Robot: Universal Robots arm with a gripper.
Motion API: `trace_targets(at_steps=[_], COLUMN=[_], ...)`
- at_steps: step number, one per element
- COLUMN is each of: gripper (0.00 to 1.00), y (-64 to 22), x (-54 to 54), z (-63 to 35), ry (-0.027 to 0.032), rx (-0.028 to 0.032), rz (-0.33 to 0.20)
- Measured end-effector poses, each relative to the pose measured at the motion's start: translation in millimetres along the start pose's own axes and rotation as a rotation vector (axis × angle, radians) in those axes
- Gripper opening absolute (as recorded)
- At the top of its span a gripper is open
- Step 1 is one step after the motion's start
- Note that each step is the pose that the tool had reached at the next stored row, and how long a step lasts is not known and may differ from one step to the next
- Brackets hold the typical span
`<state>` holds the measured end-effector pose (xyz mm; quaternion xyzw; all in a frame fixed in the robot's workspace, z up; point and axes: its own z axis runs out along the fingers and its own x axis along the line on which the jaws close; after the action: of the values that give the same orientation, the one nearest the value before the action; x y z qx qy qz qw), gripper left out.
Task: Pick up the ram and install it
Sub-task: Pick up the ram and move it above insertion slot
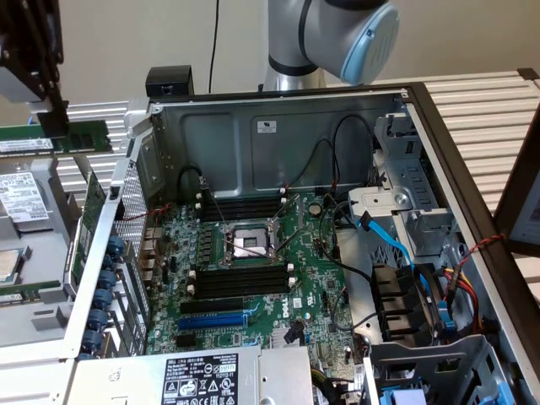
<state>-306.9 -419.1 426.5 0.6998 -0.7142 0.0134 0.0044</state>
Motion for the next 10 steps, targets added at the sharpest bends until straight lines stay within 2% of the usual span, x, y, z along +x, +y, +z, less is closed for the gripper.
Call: trace_targets(at_steps=[6, 10], gripper=[0.12, 0.12], y=[-25.3, -43.4], x=[-0.5, -0.9], z=[0.4, 0.6], ry=[0.0002, 0.0003], rx=[-0.0148, -0.0194], rz=[-0.002, -0.005])
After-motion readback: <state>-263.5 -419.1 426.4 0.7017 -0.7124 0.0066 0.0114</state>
